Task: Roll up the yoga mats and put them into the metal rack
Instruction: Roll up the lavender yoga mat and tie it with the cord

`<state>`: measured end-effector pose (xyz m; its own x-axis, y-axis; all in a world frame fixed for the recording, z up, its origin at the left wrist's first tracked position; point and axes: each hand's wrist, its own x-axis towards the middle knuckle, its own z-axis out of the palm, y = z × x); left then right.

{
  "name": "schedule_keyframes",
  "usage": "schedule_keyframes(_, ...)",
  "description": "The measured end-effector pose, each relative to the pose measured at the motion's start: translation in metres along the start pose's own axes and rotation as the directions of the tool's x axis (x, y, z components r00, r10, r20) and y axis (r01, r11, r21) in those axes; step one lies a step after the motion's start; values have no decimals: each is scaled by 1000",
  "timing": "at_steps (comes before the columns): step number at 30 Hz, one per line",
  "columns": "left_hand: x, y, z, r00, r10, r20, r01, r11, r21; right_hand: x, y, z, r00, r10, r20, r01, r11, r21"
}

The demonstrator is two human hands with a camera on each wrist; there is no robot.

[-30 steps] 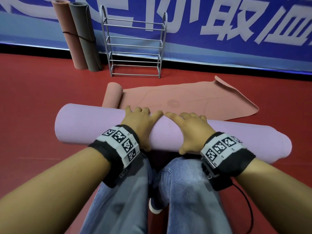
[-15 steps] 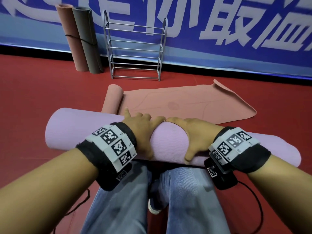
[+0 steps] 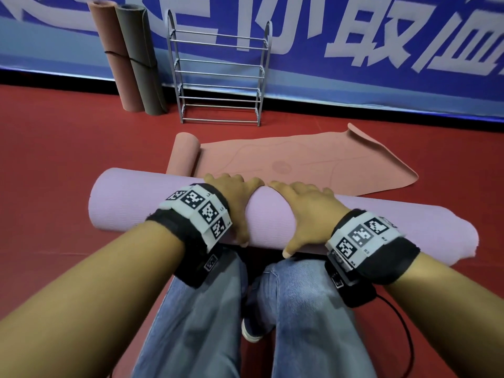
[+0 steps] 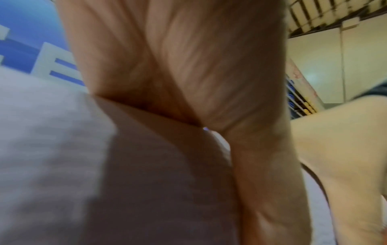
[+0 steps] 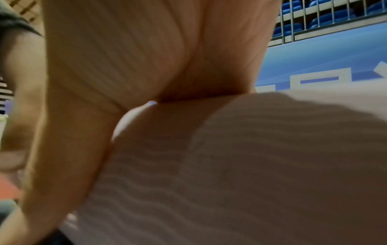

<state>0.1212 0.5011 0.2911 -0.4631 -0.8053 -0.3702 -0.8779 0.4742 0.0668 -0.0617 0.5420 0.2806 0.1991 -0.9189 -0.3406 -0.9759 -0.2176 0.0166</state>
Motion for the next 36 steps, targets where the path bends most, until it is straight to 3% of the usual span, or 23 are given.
schedule_keyframes(7,-6,12,15,998,-47,-48,54,987,149,17,9,-4,1000,-22,10,21,997,75)
schedule_keyframes(13,2,3,23,989,-25,-146,44,990,134,30,13,-7,998,-37,46,30,990,139)
schedule_keyframes(24,21,4,5,995,-87,42,83,992,91,14,-10,25,990,43,-135,-57,993,-106)
schedule_keyframes(31,1,4,9,995,-8,-101,19,994,112,0,-17,15,983,56,-174,-74,992,-98)
schedule_keyframes(36,-21,3,-18,996,60,-63,-57,998,40,-19,-17,-13,989,18,-149,-27,998,-54)
